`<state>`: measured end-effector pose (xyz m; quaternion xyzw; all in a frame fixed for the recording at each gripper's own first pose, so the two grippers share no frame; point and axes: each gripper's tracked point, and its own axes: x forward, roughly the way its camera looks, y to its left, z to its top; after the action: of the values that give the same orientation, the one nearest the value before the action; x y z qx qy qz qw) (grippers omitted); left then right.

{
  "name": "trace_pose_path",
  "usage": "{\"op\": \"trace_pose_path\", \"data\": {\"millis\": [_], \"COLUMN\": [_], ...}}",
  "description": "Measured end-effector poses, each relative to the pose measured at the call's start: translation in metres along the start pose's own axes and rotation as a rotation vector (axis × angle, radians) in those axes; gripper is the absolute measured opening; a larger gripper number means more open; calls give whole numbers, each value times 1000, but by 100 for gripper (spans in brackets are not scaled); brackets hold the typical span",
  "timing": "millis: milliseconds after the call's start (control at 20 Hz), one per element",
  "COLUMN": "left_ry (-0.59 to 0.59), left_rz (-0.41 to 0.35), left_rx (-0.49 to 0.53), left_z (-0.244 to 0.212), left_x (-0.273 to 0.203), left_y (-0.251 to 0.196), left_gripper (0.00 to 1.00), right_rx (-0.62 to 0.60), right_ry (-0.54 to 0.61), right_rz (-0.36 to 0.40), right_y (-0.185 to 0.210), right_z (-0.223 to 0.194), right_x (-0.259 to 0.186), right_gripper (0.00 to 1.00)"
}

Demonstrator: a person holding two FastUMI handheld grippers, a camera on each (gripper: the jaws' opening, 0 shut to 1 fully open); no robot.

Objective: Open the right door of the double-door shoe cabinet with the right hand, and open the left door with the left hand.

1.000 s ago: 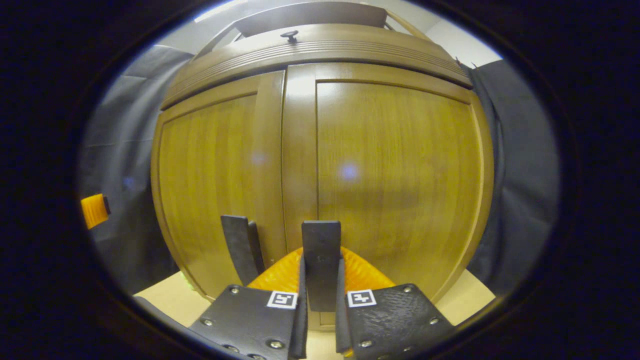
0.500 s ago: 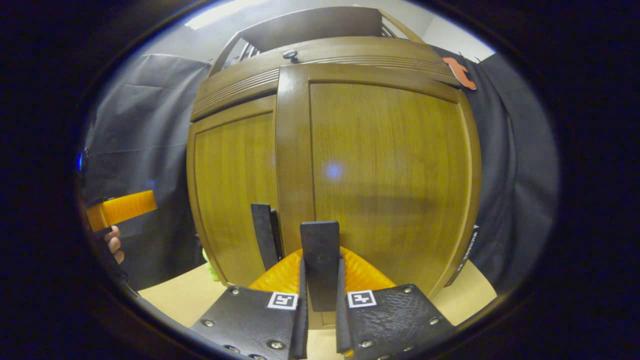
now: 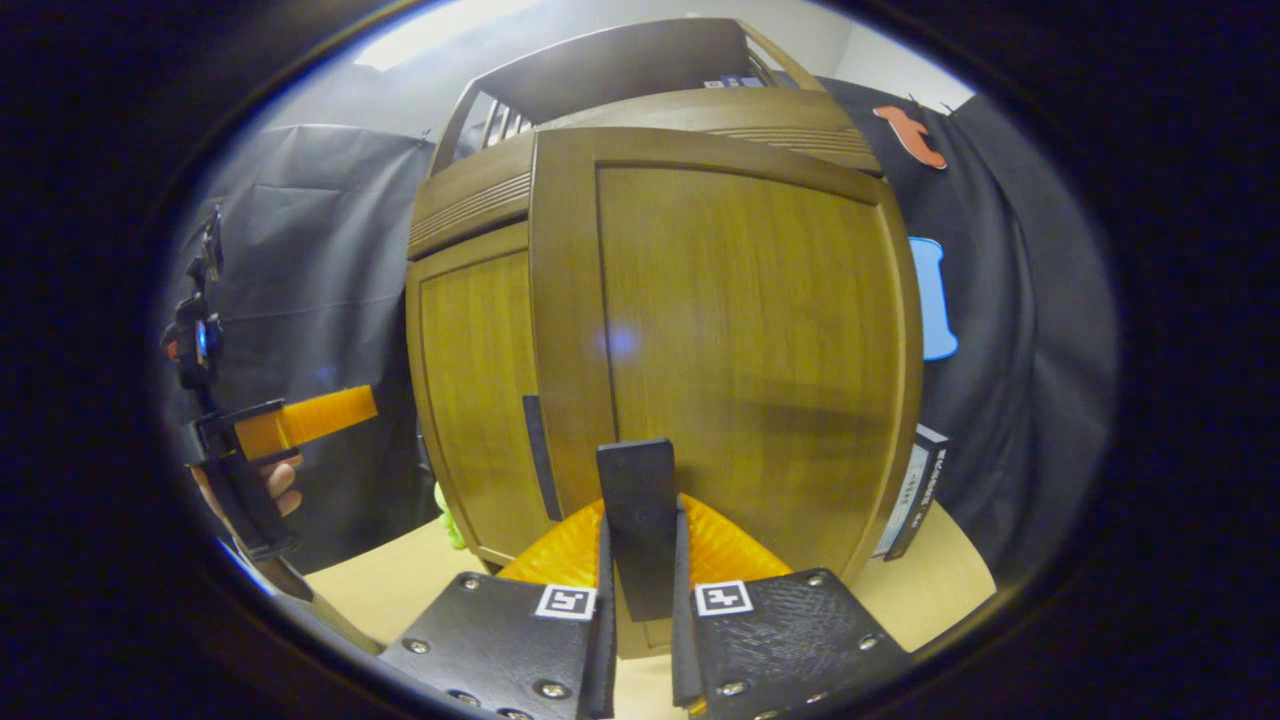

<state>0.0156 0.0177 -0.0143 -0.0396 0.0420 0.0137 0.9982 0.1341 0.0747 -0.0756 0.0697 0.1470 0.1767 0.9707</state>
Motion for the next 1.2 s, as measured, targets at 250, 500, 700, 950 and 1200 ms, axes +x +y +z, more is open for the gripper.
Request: {"op": "trace_pose_path", "data": {"millis": [250, 500, 700, 950, 1200], "left_ry": [0, -7, -5, 4, 1], "left_rz": [-5, 24, 10, -19, -30], "left_rx": [9, 24, 36, 56, 54], "left_z": [-1, -1, -3, -8, -8], "left_x": [-1, 1, 2, 3, 2], "left_y": [-3, 1, -5, -17, -21], "left_gripper": [96, 96, 96, 92, 92], "right_rx": [-6, -7, -22, -29, -62], "right_ry": [1, 0, -1, -6, -9], "right_rz": [-6, -23, -58, -113, -195], "right_y": [-14, -28, -41, -56, -77], "right_z": [0, -2, -1, 3, 3], "right_x": [-27, -49, -65, -86, -106], "right_gripper": [22, 22, 22, 21, 21]}}
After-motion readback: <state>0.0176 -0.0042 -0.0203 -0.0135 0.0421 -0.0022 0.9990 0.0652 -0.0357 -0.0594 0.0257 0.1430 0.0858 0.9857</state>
